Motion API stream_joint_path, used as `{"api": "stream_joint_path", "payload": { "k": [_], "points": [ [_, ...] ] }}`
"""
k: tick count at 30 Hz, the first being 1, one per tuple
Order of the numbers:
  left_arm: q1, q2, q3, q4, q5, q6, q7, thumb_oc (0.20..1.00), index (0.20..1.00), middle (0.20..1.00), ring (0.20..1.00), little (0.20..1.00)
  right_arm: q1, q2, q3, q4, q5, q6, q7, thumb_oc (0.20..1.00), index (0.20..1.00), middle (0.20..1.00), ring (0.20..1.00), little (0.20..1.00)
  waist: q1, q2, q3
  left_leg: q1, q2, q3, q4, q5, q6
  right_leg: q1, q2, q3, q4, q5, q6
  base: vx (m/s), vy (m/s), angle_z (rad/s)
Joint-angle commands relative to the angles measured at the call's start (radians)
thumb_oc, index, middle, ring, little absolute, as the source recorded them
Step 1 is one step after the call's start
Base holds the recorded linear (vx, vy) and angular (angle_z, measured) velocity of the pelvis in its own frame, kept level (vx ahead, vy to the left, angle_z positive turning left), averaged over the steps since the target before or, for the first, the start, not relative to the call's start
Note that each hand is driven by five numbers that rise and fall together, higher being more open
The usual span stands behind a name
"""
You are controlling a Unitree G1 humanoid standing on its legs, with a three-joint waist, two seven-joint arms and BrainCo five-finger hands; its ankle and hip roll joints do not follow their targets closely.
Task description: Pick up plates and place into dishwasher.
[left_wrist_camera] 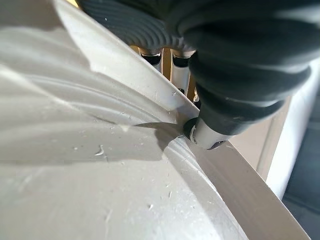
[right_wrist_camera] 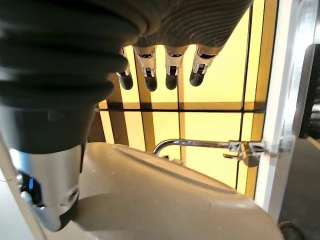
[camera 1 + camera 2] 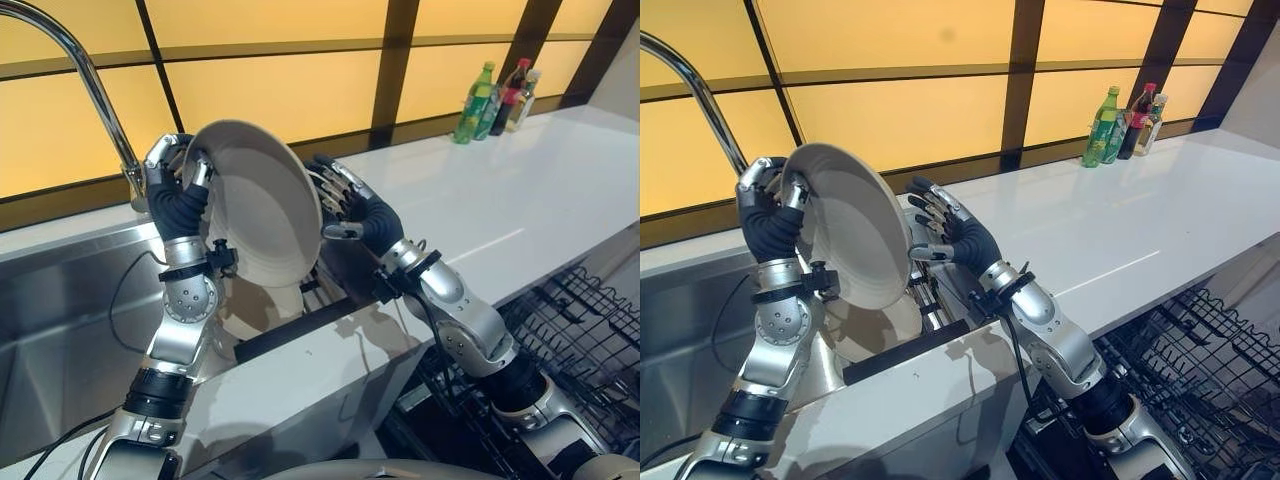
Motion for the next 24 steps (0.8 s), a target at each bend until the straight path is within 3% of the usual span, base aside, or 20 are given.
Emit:
{"api": "stream_joint_path", "payload": {
  "k": [1, 24],
  "points": [
    [-0.135, 0.079, -0.009, 0.002, 0.079, -0.068, 0.012, 0.2, 0.2, 0.2, 0.2, 0.2, -0.069, -0.021, -0.06, -0.055, -0.027, -0.002, 0.003, 1.0, 1.0, 1.0, 1.0, 1.0, 0.008, 0.002, -0.028, -0.047, 0.003, -0.029, 0.008, -0.051, 0.004, 0.048, -0.048, -0.085, 0.03, -0.104, 0.064, 0.03, -0.011, -0.06],
    [-0.126, 0.131, 0.055, 0.037, 0.132, -0.102, 0.071, 0.2, 0.2, 0.2, 0.2, 0.2, -0.051, -0.046, -0.061, -0.037, -0.016, 0.026, 0.044, 1.0, 1.0, 1.0, 1.0, 1.0, 0.0, 0.001, -0.032, -0.046, 0.016, -0.02, 0.015, -0.045, -0.002, 0.044, -0.046, -0.071, 0.033, -0.106, 0.057, 0.01, -0.002, -0.01]
  ]
}}
